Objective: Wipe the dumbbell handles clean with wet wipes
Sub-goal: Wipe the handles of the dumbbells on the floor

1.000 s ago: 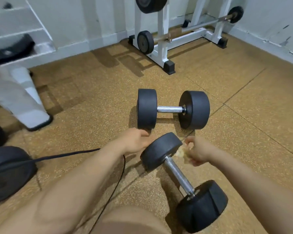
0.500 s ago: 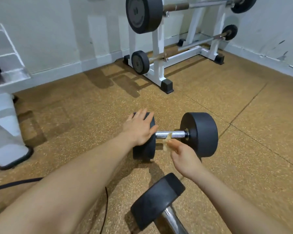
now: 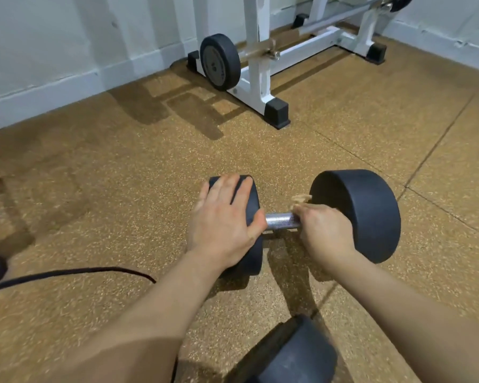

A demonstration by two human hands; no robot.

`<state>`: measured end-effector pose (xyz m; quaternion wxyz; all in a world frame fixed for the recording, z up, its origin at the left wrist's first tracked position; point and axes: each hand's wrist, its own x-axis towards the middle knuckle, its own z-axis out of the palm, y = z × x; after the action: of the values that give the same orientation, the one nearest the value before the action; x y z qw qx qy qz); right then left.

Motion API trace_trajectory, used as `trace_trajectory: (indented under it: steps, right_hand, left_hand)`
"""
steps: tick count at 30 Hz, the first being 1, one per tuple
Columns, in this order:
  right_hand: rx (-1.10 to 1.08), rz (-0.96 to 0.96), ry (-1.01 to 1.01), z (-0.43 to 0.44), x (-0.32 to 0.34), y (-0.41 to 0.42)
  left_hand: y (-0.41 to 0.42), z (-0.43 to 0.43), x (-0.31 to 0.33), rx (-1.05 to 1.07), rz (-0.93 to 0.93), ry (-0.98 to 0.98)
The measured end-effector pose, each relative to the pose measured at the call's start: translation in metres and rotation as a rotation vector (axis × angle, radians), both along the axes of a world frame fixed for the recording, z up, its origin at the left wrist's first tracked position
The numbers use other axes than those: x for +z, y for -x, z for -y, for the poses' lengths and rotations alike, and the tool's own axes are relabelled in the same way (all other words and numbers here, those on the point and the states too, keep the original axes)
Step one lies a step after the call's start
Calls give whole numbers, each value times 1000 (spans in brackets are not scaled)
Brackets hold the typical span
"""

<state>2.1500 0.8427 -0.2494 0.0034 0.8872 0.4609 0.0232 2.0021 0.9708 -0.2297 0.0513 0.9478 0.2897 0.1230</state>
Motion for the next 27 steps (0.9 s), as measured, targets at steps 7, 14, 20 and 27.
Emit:
trace_trajectory:
  steps: [7,14,20,27]
  right_hand:
    - [177,-161,-92,-28,-5,25]
    - [98,-129,-46,-40,4,-10]
    - [225,-72,113,-23,2,6]
    - [349,-119,-45,-11,4,43]
  left_hand:
    - [-11,-11,1,9,13,21]
    - [-15,-16,3,21,17,43]
    - [0,0,0,10,29,13]
    - [39,38,-6,-58,102,43]
